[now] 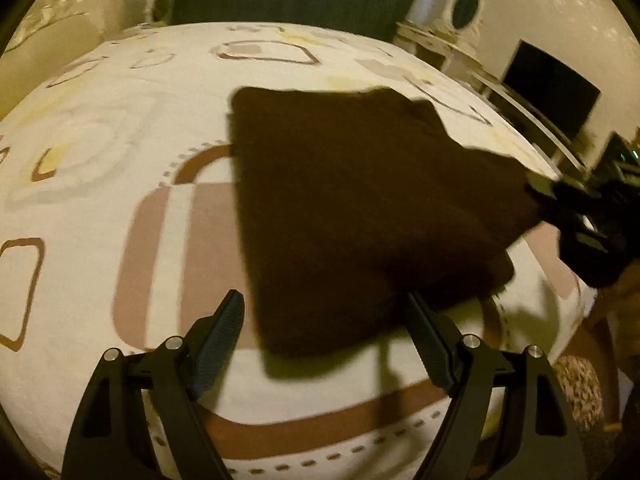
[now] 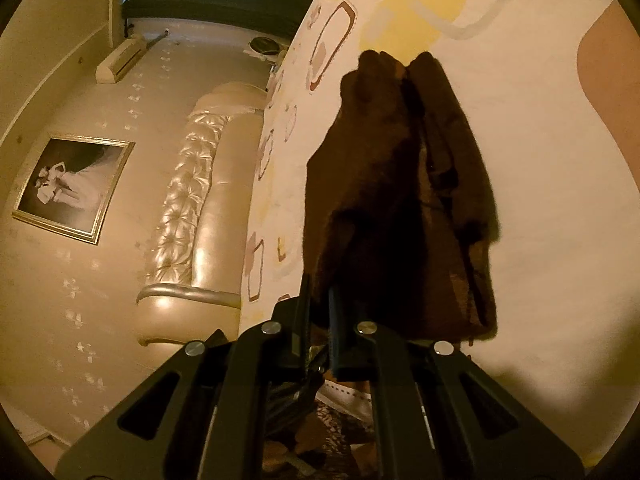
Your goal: Fold small clothes
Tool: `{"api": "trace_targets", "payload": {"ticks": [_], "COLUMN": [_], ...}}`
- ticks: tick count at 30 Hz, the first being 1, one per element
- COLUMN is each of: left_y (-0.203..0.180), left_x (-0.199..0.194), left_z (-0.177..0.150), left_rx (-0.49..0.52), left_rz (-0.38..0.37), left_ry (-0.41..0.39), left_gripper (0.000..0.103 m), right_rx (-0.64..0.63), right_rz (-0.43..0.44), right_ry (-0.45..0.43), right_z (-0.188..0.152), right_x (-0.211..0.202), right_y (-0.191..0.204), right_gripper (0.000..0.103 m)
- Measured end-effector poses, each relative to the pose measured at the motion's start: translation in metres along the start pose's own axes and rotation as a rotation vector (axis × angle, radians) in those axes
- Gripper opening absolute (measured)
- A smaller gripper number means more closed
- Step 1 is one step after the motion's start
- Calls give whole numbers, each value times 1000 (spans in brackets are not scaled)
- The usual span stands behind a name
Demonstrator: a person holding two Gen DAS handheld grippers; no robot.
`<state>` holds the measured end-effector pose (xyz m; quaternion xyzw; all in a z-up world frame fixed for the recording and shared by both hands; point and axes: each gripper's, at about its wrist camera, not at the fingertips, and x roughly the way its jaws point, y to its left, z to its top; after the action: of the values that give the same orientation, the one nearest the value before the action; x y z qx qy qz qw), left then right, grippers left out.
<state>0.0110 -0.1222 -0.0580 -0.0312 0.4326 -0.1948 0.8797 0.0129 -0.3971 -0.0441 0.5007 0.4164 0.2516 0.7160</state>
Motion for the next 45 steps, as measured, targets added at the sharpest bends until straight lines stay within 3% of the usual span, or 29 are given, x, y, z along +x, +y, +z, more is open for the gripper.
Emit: {"api": "trace_targets", "payload": {"ticks": [3, 6, 13, 16, 30, 40, 45], "left_y": [16, 30, 32, 32, 32, 31, 34], "left_x": [-6, -4, -2, 0, 1, 1, -11], "left_z": [3, -1, -9, -9, -6, -5, -6], "left_rx": [-47, -56, 0, 12, 1, -14, -31], "left_rz": [20, 42, 74, 78, 86, 83, 6], "left_ry": [-29, -5, -11, -10, 5, 37, 104], "left_gripper": [80, 81, 81, 81, 81, 81, 81], "right_rx": [-2, 5, 81, 111, 107, 112, 106], "right_rz": [2, -11, -101, -83, -66, -99, -177], "right_ry": [-8, -3, 8, 7, 7, -6, -28], "right_z": [1, -2, -15, -16, -18, -17, -16], "right_x": [-5, -8, -7, -7, -5, -18, -37], "right_y": [1, -5, -54, -70, -74, -72, -71], "right_gripper": [6, 6, 6, 6, 6, 6, 8]}}
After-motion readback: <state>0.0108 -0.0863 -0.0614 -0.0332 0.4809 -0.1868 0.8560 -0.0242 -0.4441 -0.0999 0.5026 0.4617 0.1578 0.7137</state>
